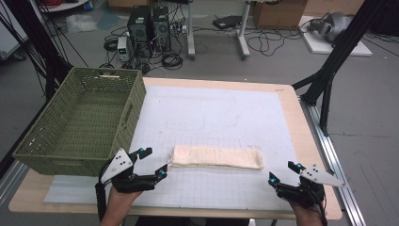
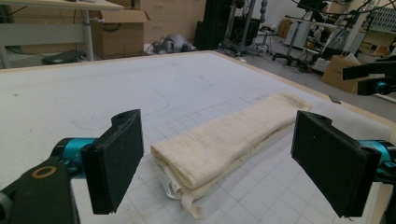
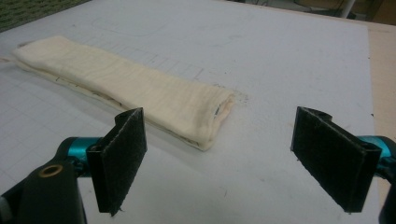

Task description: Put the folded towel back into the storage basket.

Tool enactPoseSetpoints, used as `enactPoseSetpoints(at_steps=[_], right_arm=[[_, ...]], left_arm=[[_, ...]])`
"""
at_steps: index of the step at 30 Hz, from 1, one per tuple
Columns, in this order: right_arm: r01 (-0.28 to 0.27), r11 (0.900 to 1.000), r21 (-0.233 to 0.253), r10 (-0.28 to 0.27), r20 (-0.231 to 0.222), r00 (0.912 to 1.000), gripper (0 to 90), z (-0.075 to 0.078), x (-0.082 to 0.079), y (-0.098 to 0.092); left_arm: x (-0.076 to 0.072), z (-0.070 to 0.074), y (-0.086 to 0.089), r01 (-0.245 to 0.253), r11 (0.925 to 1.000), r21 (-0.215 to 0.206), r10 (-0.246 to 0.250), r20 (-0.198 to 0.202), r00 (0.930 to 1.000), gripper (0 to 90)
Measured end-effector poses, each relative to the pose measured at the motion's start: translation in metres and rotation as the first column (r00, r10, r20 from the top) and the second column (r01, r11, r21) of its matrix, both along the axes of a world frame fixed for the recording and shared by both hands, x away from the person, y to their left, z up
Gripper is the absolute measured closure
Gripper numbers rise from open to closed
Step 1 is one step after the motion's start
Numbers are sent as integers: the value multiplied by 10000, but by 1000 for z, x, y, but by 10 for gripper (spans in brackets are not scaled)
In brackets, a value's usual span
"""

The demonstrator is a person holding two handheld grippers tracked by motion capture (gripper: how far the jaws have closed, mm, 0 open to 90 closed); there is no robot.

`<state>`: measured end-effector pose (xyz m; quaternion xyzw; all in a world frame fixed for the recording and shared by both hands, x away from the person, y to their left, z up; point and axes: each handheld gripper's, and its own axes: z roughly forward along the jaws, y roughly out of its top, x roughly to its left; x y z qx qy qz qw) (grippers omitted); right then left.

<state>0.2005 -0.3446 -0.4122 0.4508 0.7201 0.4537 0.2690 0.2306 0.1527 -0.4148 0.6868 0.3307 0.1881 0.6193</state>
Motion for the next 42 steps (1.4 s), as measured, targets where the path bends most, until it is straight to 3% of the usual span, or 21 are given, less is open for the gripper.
enactPoseSetpoints(at_steps=[23,30,42], right_arm=[[198,9998,101,-199,40,9998,172,3,-7,-8],[289,9996,31,-289,41,9996,172,3,-11,-9],[315,9994,128,-314,-58,9995,173,2,-14,-13]], left_arm=[[8,-3,-13,147,9999,-46,-149,-581,9982,169],[11,0,-14,252,9997,56,-249,-528,9983,169],[26,-1,-14,268,9995,135,-251,-1116,9934,180]])
